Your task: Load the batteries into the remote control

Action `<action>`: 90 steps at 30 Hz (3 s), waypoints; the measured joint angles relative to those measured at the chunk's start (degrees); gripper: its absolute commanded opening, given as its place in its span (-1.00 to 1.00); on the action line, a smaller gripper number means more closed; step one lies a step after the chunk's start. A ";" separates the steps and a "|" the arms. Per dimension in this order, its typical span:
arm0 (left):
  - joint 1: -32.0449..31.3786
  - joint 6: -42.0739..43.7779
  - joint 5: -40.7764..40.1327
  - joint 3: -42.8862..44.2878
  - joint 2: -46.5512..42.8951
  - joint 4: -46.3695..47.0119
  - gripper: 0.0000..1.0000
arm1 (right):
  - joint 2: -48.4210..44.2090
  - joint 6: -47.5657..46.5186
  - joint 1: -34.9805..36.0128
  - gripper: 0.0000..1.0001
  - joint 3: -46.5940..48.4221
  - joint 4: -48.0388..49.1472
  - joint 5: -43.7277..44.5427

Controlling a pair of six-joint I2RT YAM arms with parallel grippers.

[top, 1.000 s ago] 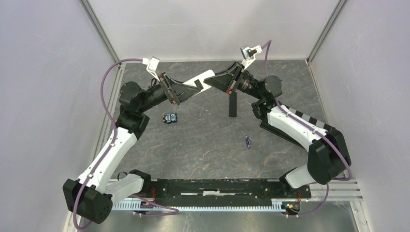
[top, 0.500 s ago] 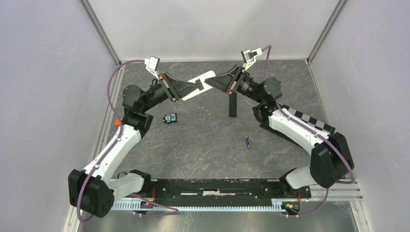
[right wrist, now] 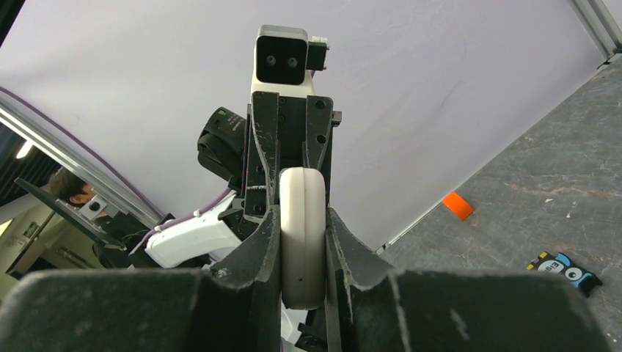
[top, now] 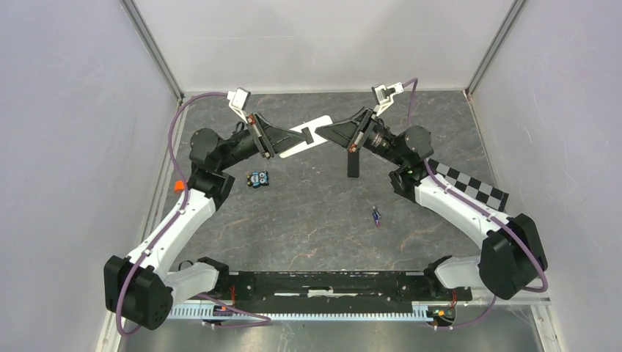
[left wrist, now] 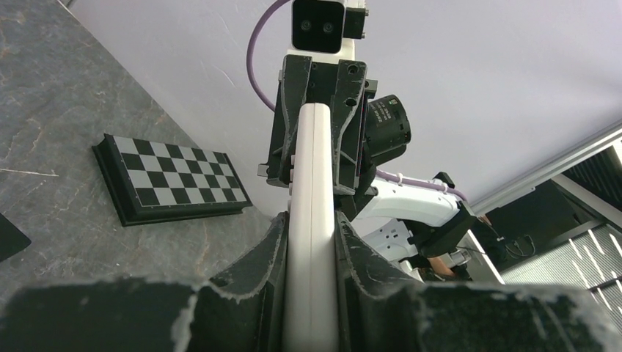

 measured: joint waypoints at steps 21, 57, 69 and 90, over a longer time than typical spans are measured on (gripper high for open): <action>0.48 -3.41 2.23 0.00 0.20 -2.78 -0.96 | -4.39 -2.71 -3.06 -0.19 -3.04 -5.09 3.89; 0.44 29.83 -13.07 2.19 -1.44 -44.59 -0.96 | -4.09 -43.12 -7.76 0.96 -12.46 -40.17 26.23; 2.62 40.44 -2.75 0.70 -0.94 -46.27 -0.96 | -4.39 -51.23 -8.59 0.81 -12.22 -37.79 0.28; 2.62 44.63 19.41 2.71 -0.59 -36.94 -0.89 | -0.02 -31.06 0.46 -0.40 -4.57 -12.39 -18.53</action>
